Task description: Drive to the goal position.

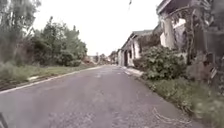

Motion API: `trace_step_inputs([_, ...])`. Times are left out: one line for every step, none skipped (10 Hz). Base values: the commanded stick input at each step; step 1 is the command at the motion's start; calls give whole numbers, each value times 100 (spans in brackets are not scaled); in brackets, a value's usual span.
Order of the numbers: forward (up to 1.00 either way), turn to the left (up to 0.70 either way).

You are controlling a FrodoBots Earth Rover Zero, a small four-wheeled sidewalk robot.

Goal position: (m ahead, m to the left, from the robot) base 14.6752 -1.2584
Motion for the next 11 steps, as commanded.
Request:
trace_step_inputs([70,0])
trace_step_inputs([70,0])
trace_step_inputs([70,0])
trace_step_inputs([70,0])
trace_step_inputs([70,0])
trace_step_inputs([70,0])
trace_step_inputs([70,0])
trace_step_inputs([70,0])
trace_step_inputs([70,0])
trace_step_inputs([70,0])
trace_step_inputs([70,6])
